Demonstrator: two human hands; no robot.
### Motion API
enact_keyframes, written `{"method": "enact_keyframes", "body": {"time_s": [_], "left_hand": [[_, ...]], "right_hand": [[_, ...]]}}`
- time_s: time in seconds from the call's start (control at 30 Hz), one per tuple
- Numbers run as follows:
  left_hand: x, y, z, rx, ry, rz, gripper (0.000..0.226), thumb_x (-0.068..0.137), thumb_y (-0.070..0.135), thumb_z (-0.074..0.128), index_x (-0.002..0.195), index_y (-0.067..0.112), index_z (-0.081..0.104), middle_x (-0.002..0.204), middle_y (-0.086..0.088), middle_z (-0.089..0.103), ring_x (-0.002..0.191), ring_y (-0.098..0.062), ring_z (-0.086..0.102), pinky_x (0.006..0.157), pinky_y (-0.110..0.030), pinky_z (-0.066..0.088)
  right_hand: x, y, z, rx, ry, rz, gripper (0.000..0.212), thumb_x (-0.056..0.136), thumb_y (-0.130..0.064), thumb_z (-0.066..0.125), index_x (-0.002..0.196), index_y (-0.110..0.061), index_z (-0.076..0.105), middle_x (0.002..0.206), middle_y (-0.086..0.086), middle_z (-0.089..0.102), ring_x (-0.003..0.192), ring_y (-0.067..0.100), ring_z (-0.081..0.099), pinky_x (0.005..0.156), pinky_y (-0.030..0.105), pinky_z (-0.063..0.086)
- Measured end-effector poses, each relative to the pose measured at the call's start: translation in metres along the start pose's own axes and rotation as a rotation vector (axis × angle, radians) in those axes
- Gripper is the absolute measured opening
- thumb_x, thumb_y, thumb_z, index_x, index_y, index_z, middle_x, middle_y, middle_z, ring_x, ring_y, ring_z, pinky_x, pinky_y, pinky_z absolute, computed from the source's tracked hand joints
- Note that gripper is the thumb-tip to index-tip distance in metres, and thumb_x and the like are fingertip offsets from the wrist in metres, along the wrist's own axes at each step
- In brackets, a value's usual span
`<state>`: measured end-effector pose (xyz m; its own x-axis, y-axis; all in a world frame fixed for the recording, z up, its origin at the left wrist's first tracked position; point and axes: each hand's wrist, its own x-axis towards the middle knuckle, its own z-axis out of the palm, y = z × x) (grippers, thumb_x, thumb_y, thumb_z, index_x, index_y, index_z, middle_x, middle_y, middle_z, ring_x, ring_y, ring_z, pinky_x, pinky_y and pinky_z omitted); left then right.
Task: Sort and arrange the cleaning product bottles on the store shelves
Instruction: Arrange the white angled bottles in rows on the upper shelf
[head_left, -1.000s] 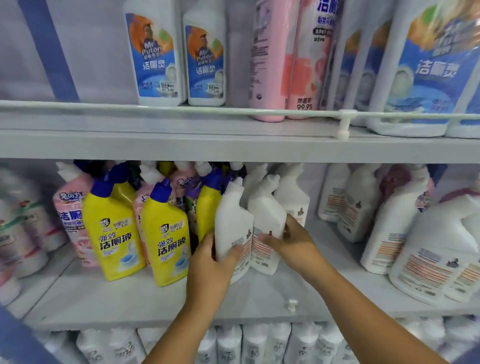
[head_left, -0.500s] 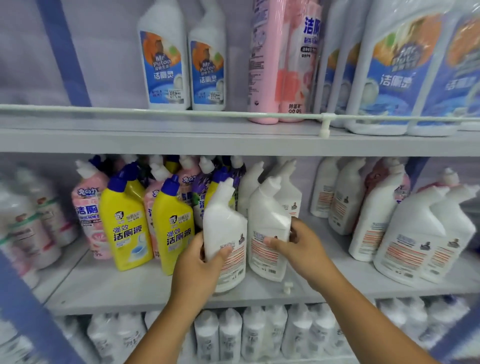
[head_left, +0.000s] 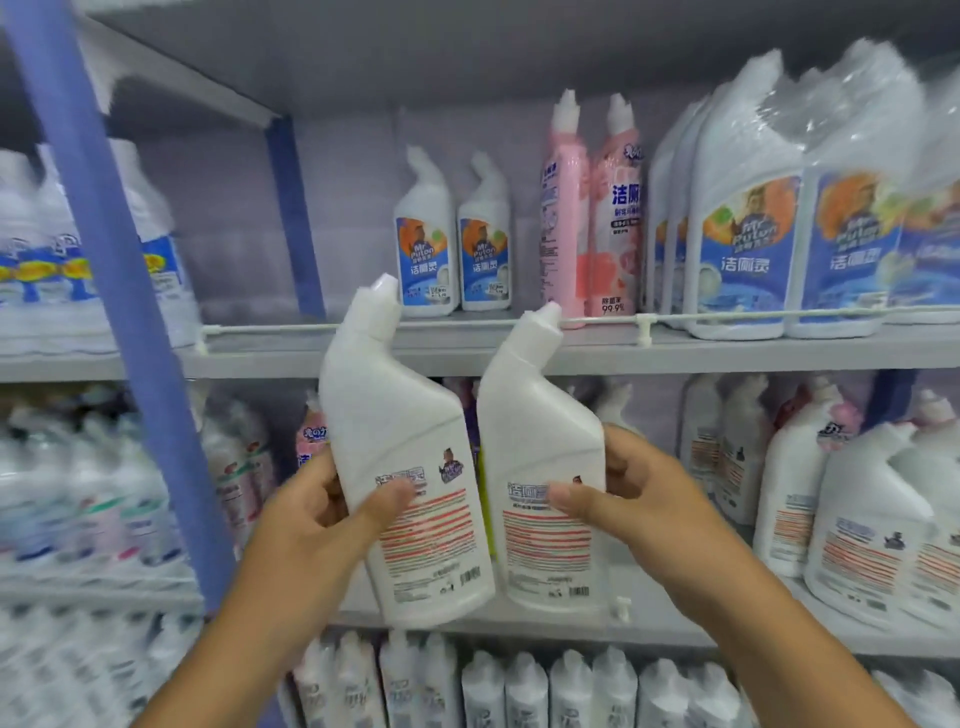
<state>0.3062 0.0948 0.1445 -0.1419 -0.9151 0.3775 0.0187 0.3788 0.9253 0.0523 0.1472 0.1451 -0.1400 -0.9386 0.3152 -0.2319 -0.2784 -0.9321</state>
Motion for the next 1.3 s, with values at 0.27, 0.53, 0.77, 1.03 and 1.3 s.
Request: {"method": "enact_keyframes", "body": {"time_s": [0.27, 0.53, 0.77, 1.03, 1.3], "left_hand": [[0.081, 0.103, -0.028, -0.002, -0.037, 0.233, 0.052, 0.063, 0.055, 0.083, 0.107, 0.029, 0.071, 0.104, 0.005, 0.079, 0.094, -0.016, 0.077, 0.073, -0.032, 0.062], [0.213, 0.134, -0.042, 0.124, -0.138, 0.178, 0.019, 0.095, 0.022, 0.070, 0.113, 0.019, 0.068, 0.093, 0.005, 0.080, 0.080, -0.011, 0.077, 0.061, -0.026, 0.059], [0.298, 0.097, -0.047, 0.193, -0.298, 0.031, 0.026, 0.093, 0.022, 0.074, 0.116, 0.014, 0.065, 0.096, -0.003, 0.080, 0.088, -0.022, 0.078, 0.076, -0.039, 0.061], [0.353, 0.063, -0.039, 0.150, -0.421, -0.045, 0.032, 0.092, 0.018, 0.075, 0.122, 0.014, 0.064, 0.103, -0.006, 0.080, 0.098, -0.028, 0.076, 0.088, -0.051, 0.060], [0.374, 0.067, -0.041, 0.311, -0.392, 0.026, 0.027, 0.090, 0.028, 0.078, 0.113, 0.026, 0.064, 0.098, 0.003, 0.080, 0.088, -0.017, 0.077, 0.070, -0.034, 0.063]], "right_hand": [[0.047, -0.113, -0.010, 0.041, 0.030, -0.235, 0.035, 0.089, -0.016, 0.071, 0.124, -0.020, 0.065, 0.109, 0.001, 0.078, 0.098, 0.019, 0.076, 0.081, 0.035, 0.063], [0.146, -0.165, 0.002, -0.089, 0.124, -0.234, 0.027, 0.093, -0.025, 0.072, 0.118, -0.021, 0.066, 0.105, -0.002, 0.079, 0.095, 0.019, 0.077, 0.087, 0.044, 0.060], [0.223, -0.132, 0.026, -0.106, 0.231, -0.074, 0.022, 0.093, -0.019, 0.073, 0.114, -0.018, 0.067, 0.100, 0.003, 0.079, 0.093, 0.024, 0.077, 0.088, 0.048, 0.060], [0.276, -0.117, 0.040, -0.188, 0.296, 0.030, 0.034, 0.093, -0.014, 0.072, 0.123, -0.012, 0.057, 0.112, 0.008, 0.074, 0.095, 0.024, 0.072, 0.066, 0.036, 0.058], [0.303, -0.126, 0.027, -0.337, 0.235, 0.201, 0.032, 0.092, -0.016, 0.074, 0.119, -0.006, 0.060, 0.115, 0.012, 0.074, 0.103, 0.029, 0.071, 0.095, 0.048, 0.057]]}}
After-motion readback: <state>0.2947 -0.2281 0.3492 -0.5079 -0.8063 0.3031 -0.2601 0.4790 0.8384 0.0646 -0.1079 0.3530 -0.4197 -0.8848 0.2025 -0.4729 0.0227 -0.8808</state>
